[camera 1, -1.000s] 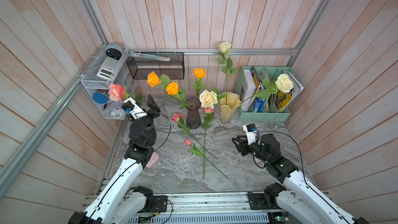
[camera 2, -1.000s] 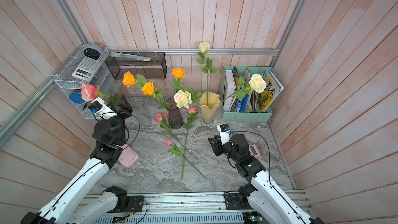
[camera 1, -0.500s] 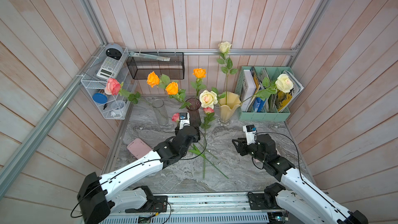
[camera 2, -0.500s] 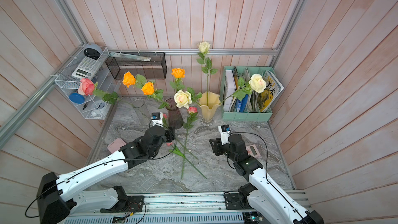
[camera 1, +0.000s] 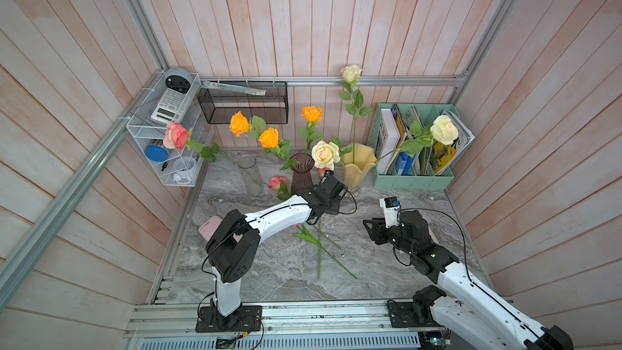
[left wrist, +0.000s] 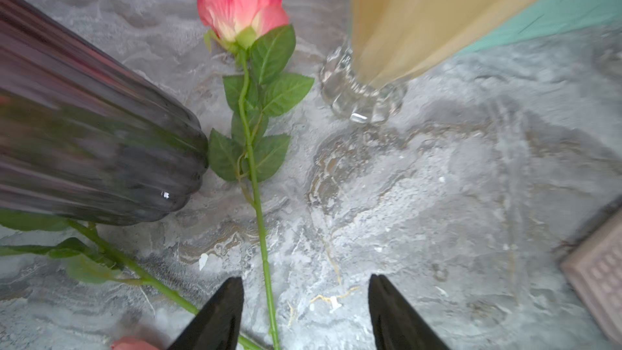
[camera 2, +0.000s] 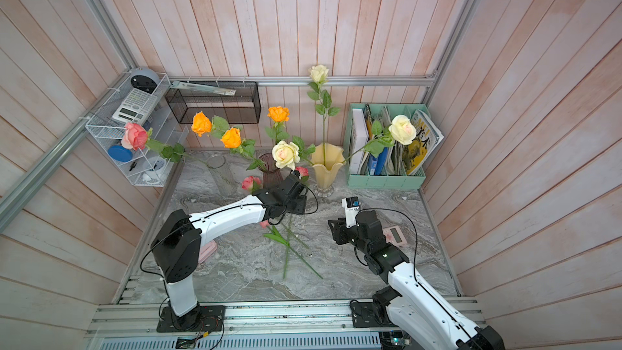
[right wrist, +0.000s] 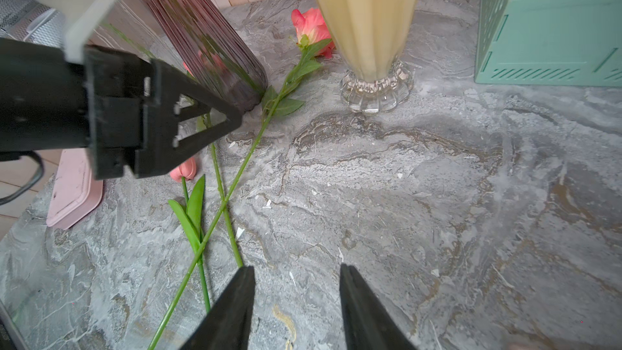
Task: Arrange the flowers in different vases according to their colors
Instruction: Pick up the flower at the center of the board.
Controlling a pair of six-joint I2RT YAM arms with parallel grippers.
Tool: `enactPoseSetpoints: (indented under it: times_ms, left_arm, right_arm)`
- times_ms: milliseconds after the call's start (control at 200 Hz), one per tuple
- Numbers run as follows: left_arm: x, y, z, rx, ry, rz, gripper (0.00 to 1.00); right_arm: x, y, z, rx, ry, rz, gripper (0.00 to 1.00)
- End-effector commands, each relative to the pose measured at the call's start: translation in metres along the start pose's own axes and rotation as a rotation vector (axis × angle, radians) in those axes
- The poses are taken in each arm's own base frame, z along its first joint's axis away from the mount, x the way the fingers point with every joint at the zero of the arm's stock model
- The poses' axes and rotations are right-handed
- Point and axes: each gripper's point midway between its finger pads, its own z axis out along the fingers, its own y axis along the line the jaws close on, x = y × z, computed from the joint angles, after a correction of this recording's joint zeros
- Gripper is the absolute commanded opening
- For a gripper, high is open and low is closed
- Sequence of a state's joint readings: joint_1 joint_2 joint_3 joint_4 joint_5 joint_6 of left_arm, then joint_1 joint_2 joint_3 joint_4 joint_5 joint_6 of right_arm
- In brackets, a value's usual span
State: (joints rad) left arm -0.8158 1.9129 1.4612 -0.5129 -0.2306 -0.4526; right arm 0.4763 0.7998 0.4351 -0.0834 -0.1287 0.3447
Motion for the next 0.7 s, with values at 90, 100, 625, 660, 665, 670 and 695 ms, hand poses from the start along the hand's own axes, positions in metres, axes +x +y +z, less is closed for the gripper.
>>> enactPoseSetpoints:
  times_ms: [90, 100, 625, 660, 665, 670, 695]
  left_arm:
    - [0.020, 0.013, 0.015, -0.039, 0.149, 0.070, 0.63]
    - [0.021, 0.013, 0.015, -0.038, 0.151, 0.073, 0.63]
    - [0.060, 0.025, 0.066, -0.055, 0.311, 0.072, 0.53]
    - [0.062, 0.026, 0.068, -0.056, 0.315, 0.074, 0.53]
    - [0.062, 0.026, 0.068, -0.056, 0.315, 0.073, 0.53]
    - [0.061, 0.026, 0.068, -0.056, 0.314, 0.073, 0.52]
    - [0.061, 0.027, 0.068, -0.060, 0.318, 0.073, 0.52]
  right_arm:
    - [0.022, -0.013, 0.006, 0.047, 0.062, 0.036, 0.47]
    - [0.023, -0.014, 0.006, 0.048, 0.064, 0.037, 0.47]
    - [0.047, -0.029, 0.013, 0.108, 0.130, 0.087, 0.45]
    - [0.047, -0.029, 0.013, 0.106, 0.124, 0.086, 0.45]
    - [0.046, -0.029, 0.012, 0.106, 0.123, 0.086, 0.45]
    - [0.046, -0.029, 0.012, 0.106, 0.122, 0.085, 0.45]
    - [0.046, -0.029, 0.012, 0.105, 0.118, 0.084, 0.45]
